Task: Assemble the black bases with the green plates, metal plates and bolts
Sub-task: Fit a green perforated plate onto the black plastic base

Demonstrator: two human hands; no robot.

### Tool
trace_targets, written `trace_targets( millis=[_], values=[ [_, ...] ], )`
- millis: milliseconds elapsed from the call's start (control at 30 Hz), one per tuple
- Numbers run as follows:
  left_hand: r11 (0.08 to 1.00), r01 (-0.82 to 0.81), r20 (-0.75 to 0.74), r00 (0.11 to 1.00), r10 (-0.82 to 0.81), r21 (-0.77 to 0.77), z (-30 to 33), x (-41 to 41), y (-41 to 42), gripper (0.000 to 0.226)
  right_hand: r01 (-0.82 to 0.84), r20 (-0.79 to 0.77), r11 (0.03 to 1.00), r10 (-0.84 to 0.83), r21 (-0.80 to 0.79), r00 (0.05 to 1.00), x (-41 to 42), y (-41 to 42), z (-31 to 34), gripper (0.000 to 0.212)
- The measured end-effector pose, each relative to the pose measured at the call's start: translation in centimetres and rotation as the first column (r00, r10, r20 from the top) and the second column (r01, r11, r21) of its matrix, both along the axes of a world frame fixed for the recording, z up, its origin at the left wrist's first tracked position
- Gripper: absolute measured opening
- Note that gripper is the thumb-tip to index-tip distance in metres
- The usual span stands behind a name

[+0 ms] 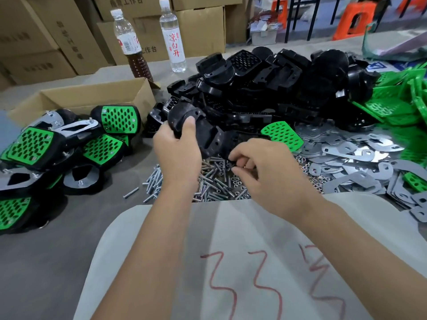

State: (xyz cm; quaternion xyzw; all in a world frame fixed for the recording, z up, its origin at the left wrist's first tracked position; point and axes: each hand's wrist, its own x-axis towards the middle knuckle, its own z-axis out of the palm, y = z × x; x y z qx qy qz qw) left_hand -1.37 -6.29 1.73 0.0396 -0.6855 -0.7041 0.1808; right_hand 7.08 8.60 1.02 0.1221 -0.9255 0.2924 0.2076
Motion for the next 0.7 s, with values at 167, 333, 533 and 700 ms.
trace_targets(
  millis=[167,333,533,700],
  values=[
    [0.985,-0.088,-0.009,0.996,0.090,0.151,-1.0,-1.1,-2.2,0.012,0.000,0.164,0.980,-0.033,0.198,0.986,-2.2,-4.5,0.8,0.016],
    [0.967,-0.119,-0.051,0.990,0.134,0.225,-0.9,-1.6,-3.2,0.010,0.044,0.223,0.940,-0.126,0.339,0.967,-3.9,-6.9,0.6,0.019],
    [0.928,-0.193,-0.027,0.977,0.212,0.317,-0.6,-1.5,-3.0,0.010,0.083,0.119,0.963,-0.116,0.256,0.986,-5.4,-5.7,-0.3,0.006],
    [0.902,-0.134,-0.035,0.986,0.162,0.411,-0.3,-0.9,-2.5,0.014,0.022,0.127,0.998,-0.015,-0.054,0.992,-5.3,-4.0,0.2,0.006]
  ],
)
